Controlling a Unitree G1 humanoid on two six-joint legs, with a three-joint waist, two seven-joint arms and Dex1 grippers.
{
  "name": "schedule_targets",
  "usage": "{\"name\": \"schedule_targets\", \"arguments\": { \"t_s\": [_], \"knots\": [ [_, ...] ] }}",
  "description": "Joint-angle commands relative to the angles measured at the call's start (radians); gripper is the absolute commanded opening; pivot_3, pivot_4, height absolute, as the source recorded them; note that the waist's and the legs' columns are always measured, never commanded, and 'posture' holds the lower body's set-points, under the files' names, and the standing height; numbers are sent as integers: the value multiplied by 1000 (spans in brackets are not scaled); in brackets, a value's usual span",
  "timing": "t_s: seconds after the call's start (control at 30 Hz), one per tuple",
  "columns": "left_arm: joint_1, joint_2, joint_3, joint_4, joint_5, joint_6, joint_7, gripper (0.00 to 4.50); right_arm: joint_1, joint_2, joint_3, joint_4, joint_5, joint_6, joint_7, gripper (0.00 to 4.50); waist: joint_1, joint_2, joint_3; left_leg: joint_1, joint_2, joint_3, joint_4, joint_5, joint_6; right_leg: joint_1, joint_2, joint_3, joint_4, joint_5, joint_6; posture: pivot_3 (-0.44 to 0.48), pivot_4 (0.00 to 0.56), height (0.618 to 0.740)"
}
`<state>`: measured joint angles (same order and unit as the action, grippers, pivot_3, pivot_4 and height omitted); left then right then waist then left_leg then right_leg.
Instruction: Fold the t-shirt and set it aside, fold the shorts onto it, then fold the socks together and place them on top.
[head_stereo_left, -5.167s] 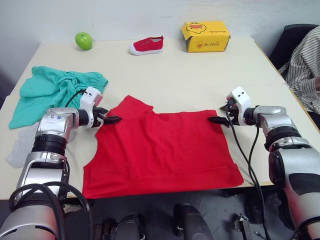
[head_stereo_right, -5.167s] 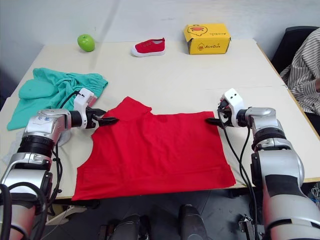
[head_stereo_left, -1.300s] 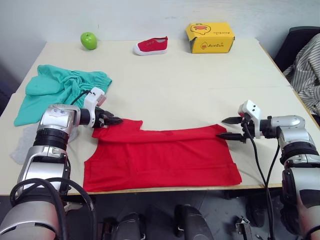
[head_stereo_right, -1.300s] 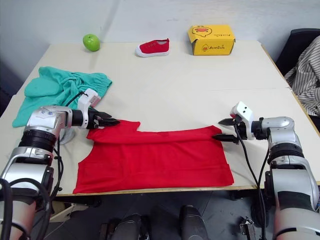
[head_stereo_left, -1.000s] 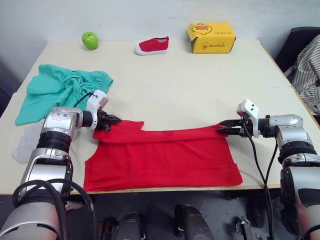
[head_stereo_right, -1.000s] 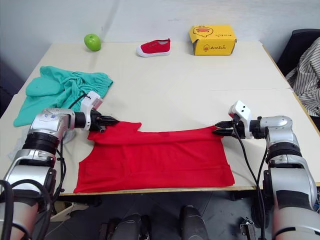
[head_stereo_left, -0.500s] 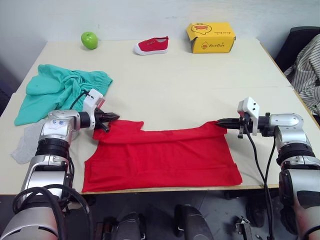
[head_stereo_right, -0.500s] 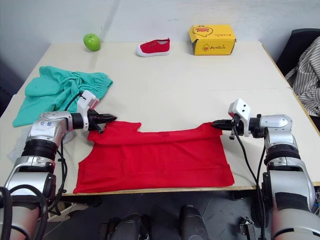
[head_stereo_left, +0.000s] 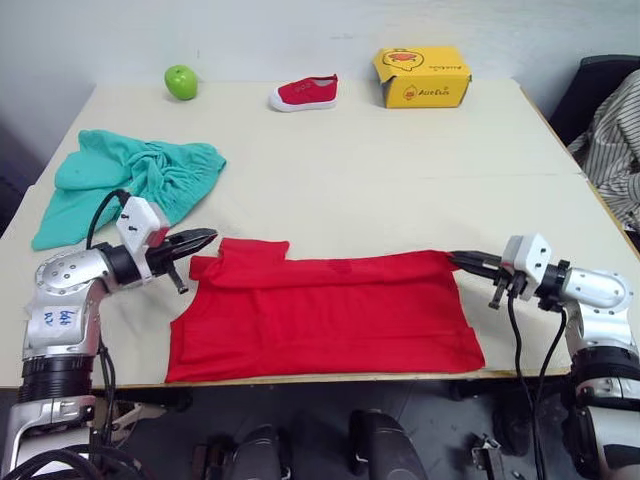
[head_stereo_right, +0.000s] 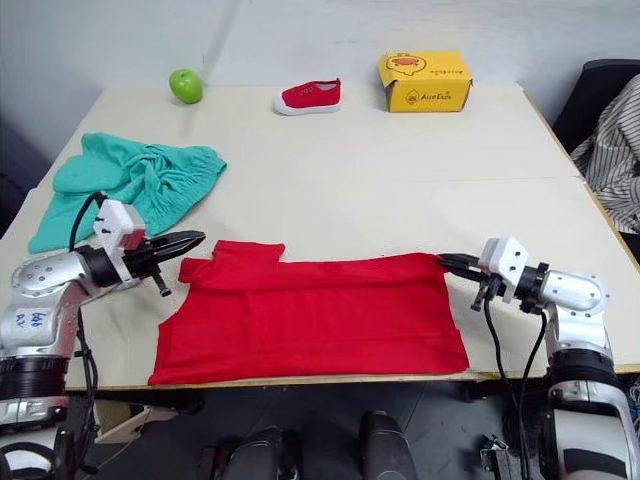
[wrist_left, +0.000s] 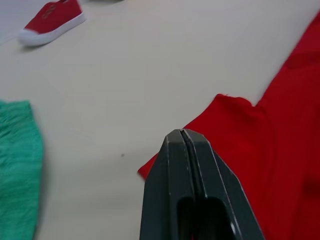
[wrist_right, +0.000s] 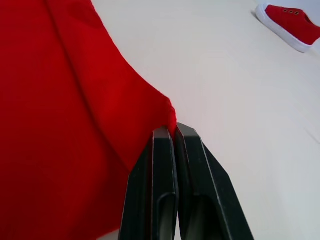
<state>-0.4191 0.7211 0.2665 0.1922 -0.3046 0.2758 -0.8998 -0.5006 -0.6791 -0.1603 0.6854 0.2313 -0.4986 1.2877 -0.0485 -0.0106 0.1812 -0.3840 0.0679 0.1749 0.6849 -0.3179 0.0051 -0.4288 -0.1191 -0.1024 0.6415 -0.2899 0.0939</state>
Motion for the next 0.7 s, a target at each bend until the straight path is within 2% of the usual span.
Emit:
{"name": "schedule_targets", "arguments": {
  "t_s": [0.03,0.13,0.33,0.53,0.67,0.7],
  "knots": [
    [-54,21,29,7,-42,226,97,896,-5,3,8,-62,24,20,-13,0,3,0,0,0,0,0,0,0,0,0,0,0,0,0,0,0,150,740],
    [-102,35,-22,45,-40,359,89,1880,-27,9,24,-49,17,32,-11,0,6,0,0,0,0,0,0,0,0,0,0,0,0,0,0,0,150,740],
    [-289,-7,-126,271,20,420,100,3838,-78,19,51,-15,12,40,-6,0,19,0,0,0,0,1,1,0,0,0,1,-1,0,0,0,0,150,740],
    [-395,-31,-243,427,98,419,71,3838,-98,20,64,-13,15,52,-3,0,19,0,0,-1,0,5,0,0,0,0,2,-1,0,0,0,0,150,740],
    [-421,-64,-296,436,111,421,15,3838,-97,20,70,-27,19,66,1,0,22,0,0,0,0,8,1,0,0,0,1,-1,0,0,0,0,150,740],
    [-424,-72,-301,436,114,425,16,3660,-96,20,70,-31,20,69,1,0,23,0,0,0,-1,8,1,0,0,0,1,-1,0,0,0,0,150,740]
  ]
}}
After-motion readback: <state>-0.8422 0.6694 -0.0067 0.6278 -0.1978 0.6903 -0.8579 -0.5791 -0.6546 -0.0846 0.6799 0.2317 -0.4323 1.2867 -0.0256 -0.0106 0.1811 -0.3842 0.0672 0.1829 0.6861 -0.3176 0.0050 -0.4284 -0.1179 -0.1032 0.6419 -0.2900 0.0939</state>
